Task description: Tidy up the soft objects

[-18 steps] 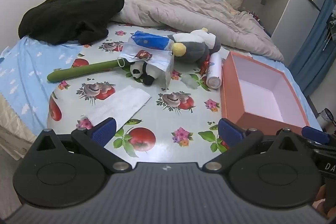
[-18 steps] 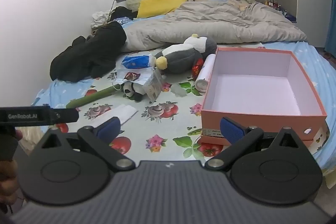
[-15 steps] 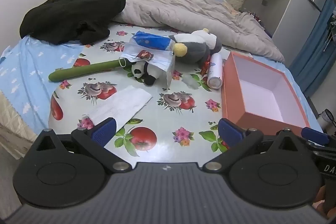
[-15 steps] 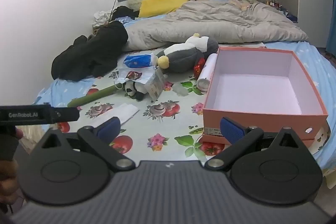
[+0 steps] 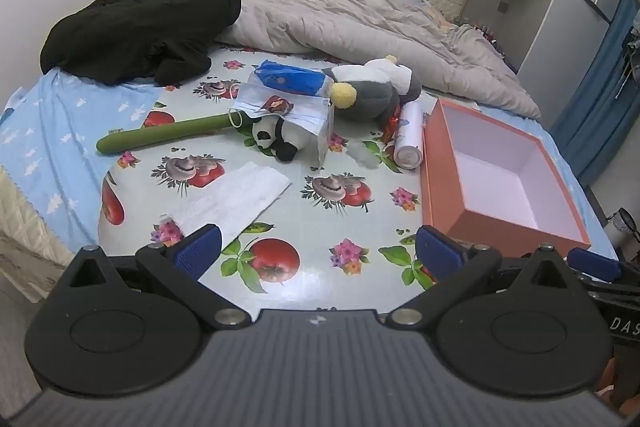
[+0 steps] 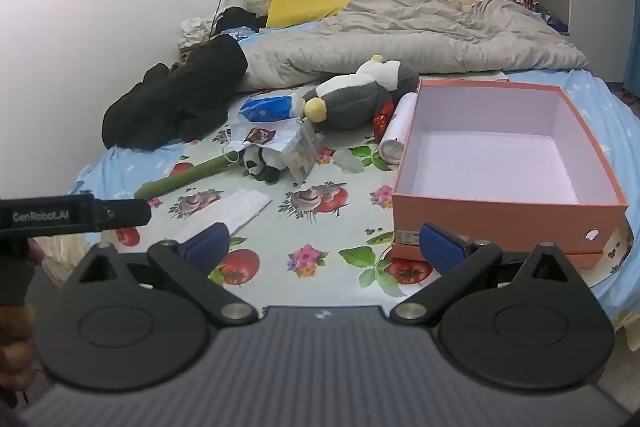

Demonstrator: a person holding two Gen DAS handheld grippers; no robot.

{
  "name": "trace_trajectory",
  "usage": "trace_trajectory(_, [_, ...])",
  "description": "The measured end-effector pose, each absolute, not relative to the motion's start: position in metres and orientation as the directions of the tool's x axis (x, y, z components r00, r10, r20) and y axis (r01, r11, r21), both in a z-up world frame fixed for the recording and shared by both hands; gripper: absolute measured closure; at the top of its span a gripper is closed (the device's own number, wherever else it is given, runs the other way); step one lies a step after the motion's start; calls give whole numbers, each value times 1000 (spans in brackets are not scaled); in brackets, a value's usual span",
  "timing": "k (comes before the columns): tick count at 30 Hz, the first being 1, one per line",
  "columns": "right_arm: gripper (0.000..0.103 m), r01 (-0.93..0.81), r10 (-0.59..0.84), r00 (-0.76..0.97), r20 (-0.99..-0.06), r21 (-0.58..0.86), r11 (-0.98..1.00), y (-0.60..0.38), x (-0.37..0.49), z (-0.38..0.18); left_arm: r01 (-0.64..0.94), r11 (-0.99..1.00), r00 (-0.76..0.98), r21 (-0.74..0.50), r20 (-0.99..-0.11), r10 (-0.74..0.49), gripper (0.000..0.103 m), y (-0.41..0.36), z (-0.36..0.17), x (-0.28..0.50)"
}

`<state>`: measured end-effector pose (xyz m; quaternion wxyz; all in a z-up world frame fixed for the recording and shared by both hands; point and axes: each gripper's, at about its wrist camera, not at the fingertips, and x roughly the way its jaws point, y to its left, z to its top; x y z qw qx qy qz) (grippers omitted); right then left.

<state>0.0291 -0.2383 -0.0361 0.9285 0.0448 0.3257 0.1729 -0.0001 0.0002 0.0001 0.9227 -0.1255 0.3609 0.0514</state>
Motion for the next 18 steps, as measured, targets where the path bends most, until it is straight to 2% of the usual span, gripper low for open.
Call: trace_trajectory(18, [0,-293,362,735,-573,213,932,-242,19,-32,-190,963,735,-192,-678,10,0,-5,13,-32])
